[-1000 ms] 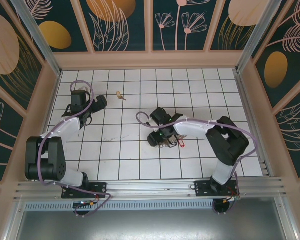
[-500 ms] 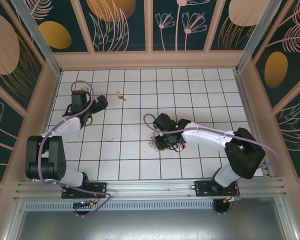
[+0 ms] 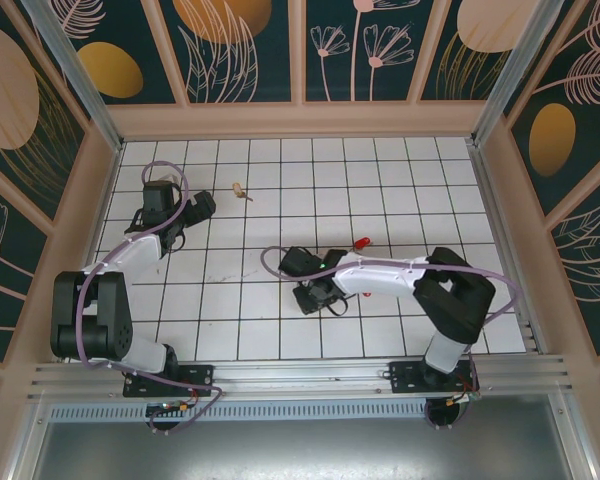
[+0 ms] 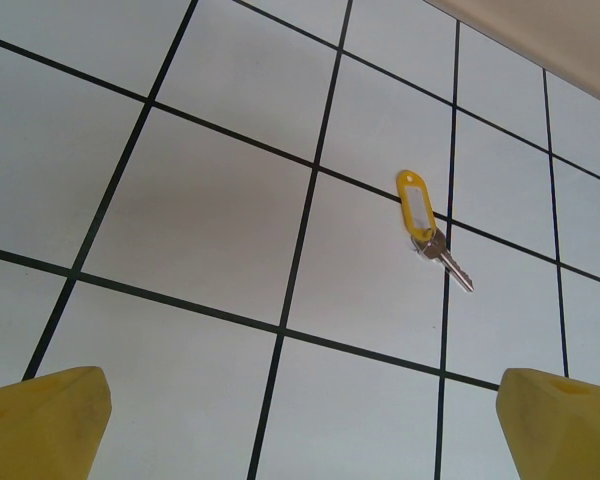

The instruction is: Put the keys on the keyring

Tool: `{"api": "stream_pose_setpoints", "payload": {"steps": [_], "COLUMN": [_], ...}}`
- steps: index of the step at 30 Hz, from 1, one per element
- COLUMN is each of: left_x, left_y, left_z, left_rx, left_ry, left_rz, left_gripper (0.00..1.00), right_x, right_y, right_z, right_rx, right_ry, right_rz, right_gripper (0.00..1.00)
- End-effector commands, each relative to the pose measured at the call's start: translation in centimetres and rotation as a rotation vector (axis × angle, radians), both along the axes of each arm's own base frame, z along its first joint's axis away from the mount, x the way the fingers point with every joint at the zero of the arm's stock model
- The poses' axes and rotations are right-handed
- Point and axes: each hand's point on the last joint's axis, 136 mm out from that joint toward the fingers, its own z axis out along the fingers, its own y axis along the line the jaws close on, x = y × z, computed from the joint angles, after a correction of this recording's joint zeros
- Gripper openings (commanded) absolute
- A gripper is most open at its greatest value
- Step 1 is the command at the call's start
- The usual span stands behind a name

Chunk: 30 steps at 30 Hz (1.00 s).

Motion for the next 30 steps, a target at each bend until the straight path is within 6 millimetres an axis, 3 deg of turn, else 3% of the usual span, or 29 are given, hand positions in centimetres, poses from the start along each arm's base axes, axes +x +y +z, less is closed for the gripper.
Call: {"api": "stream_pose_setpoints", "payload": {"steps": [1,10,18,30], "left_x": [0.2,0.3,0.2,0.2], "left_y": [-0.1,-0.3,-0.3,-0.2], "left_z": [0.3,0.4,0.1,-0.1], "left_rx": [0.001,-0.003,-0.005,0.0], "left_ry": [-0.007,-0.007,0.001,0.007], "left_rz": [-0.001,-0.006,-0.007,-0.005], "left_gripper": [0.98,0.99,0.99,0.99], "right_x": [1.4,1.0,1.0,2.0], "right_y": [-0.6,-0.3,-0.9,-3.4], "right_z": [0.4,-0.4,-0.8,0.9], "right_rx": [-0.128,-0.241,-0.282,-0.397], "right_ry": [-0.101,-0.135,-0.153,-0.257], "right_rz": [-0.029,-0.016,-0.017,-0.072], "right_gripper": [0.3,0.29,0.2,0.17]}}
